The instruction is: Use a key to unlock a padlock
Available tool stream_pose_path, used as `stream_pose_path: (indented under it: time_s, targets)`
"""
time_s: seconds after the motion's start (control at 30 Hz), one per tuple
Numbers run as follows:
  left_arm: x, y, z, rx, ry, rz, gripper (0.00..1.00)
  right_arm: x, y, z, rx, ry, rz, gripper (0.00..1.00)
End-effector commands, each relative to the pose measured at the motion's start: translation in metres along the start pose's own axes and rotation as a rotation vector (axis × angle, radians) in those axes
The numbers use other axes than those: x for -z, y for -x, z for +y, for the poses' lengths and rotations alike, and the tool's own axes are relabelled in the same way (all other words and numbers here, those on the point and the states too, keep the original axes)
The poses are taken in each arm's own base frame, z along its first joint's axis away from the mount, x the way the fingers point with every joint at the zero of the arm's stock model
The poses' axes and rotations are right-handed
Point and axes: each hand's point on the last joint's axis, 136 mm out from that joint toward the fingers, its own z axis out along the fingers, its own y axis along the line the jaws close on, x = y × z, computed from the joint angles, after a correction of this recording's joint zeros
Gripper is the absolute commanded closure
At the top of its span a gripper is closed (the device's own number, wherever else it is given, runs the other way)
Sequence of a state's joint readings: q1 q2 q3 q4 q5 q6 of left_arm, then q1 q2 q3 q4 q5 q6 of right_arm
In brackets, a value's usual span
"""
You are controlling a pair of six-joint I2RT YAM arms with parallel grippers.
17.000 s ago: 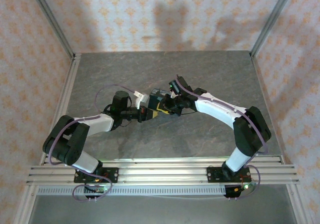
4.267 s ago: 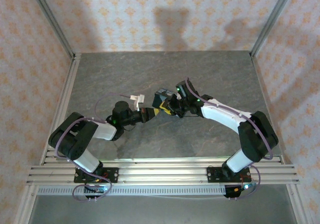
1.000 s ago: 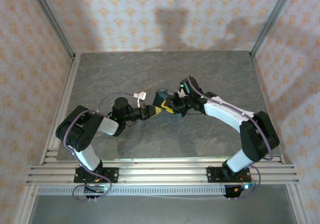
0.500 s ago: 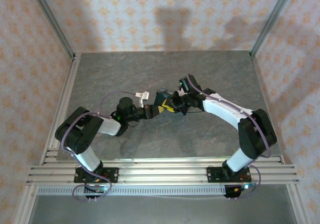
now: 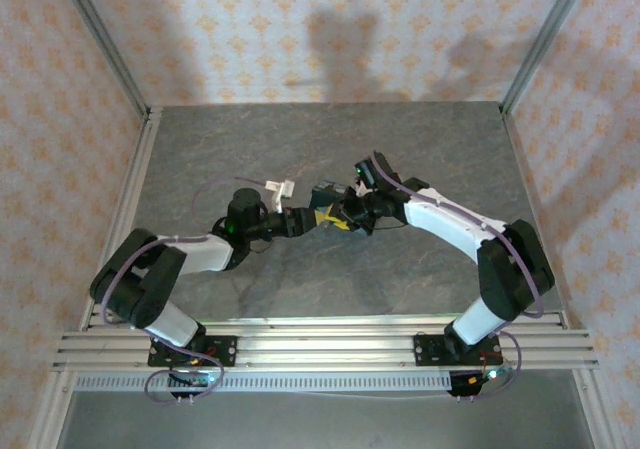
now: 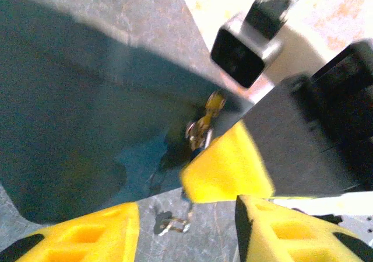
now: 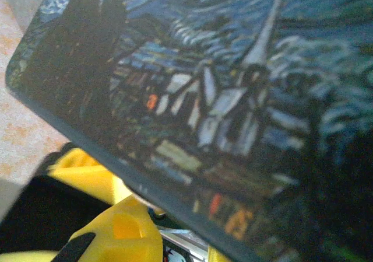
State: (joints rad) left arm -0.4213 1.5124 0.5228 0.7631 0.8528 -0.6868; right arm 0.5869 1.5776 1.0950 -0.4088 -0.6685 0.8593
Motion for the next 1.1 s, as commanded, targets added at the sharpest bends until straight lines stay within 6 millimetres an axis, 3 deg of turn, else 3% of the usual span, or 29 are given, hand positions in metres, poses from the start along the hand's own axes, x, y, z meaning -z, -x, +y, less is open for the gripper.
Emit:
stream_pose_path:
  time_s: [0.0, 0.2, 0.4, 0.6, 0.73, 1.07]
  targets:
    - [0.016, -0.009, 0.007, -0.056, 0.046, 0.03, 0.49, 0.008, -0.001, 0.007, 0.034, 0.0, -0.013, 1.0]
    - [0.023, -0.019, 0.003, -0.069, 0.014, 0.059, 0.57, 0.006, -0.002, 0.009, 0.03, 0.015, -0.009, 1.0]
    - [0.021, -0.027, -0.006, -0.108, -0.023, 0.047, 0.59, 0.006, -0.002, 0.011, 0.022, 0.028, -0.008, 1.0]
    - [0.01, -0.021, -0.017, -0.123, -0.059, 0.02, 0.61, 0.002, -0.002, 0.008, -0.002, 0.043, -0.005, 1.0]
    - [0.003, -0.018, -0.017, -0.11, -0.075, 0.01, 0.67, 0.002, -0.002, 0.01, -0.003, 0.053, -0.005, 1.0]
    - [-0.009, -0.016, -0.013, -0.106, -0.074, 0.006, 0.67, 0.001, -0.004, 0.011, -0.004, 0.059, 0.005, 1.0]
